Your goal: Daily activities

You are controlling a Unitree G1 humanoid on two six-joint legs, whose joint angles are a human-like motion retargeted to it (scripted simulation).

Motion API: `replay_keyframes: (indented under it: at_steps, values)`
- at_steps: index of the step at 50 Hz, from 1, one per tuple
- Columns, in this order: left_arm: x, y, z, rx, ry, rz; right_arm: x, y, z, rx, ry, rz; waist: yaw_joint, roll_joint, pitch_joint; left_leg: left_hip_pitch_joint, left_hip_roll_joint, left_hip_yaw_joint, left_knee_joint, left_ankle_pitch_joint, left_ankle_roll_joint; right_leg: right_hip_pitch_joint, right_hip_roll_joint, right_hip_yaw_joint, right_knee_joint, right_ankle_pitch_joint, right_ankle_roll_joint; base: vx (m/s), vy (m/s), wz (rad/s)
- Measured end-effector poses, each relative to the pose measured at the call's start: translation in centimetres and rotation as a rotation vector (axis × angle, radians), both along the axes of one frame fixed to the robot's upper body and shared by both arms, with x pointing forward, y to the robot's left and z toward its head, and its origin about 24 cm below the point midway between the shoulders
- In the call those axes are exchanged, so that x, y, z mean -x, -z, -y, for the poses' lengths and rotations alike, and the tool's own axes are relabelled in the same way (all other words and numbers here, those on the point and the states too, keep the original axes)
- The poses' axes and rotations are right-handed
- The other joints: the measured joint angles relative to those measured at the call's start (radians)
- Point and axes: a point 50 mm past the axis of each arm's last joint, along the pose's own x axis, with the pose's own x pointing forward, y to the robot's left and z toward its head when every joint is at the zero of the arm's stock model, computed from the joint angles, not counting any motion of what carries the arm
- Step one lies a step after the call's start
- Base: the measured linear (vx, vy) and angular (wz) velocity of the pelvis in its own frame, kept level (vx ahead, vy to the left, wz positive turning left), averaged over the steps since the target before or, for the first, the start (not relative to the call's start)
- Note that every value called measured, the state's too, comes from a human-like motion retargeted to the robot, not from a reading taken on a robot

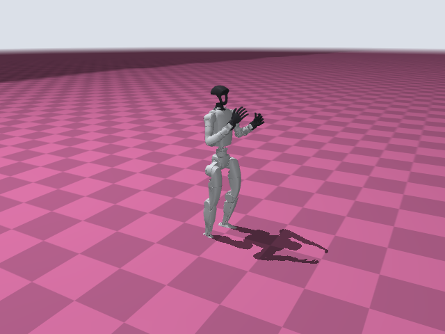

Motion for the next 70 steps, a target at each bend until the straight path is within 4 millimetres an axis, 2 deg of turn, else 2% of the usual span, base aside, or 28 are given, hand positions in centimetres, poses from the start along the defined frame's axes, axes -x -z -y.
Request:
replay_keyframes:
  at_steps: [20, 35, 45, 55, 70]
  values:
    - [0.7, -0.5, 0.3, 0.193, 0.092, -0.038, 0.5, -0.4, 0.6, -0.208, -0.051, -0.038, -0.004, 0.005, 0.029, -0.013, 0.013, 0.006, 0.061, -0.041, 0.012, -0.017, 0.004, 0.02, 0.053, -0.032, -0.003, 0.0, 0.0, 0.0]
    - [1.5, -0.7, 0.1, 0.222, 0.057, -0.028, 1.2, -0.8, 1.2, -0.31, -0.012, -0.013, -0.02, 0.008, 0.03, -0.015, 0.019, 0.016, 0.082, -0.061, 0.015, -0.042, 0.004, 0.036, 0.108, -0.062, -0.002, 0.0, 0.0, 0.0]
    - [1.7, -0.8, 0.2, 0.243, 0.037, -0.012, 1.6, -1.3, 1.5, -0.309, 0.011, 0.027, -0.018, 0.004, 0.031, -0.007, 0.013, 0.013, 0.069, -0.056, 0.015, -0.041, -0.001, 0.036, 0.109, -0.062, 0.007, 0.0, 0.0, 0.0]
    - [1.8, -1.0, 0.5, 0.284, 0.096, -0.026, 2.2, -1.9, 1.7, -0.283, 0.029, 0.084, -0.007, -0.004, 0.037, 0.006, 0.005, 0.01, 0.049, -0.047, 0.019, -0.036, -0.005, 0.042, 0.105, -0.059, 0.012, 0.0, 0.0, 0.0]
    - [1.5, -0.4, 0.5, 0.391, 0.142, -0.096, 2.2, -2.0, 1.5, -0.376, -0.055, 0.037, 0.011, -0.006, 0.043, 0.017, 0.001, -0.008, 0.041, -0.038, 0.021, -0.018, -0.003, 0.046, 0.083, -0.047, 0.013, 0.0, 0.0, 0.0]
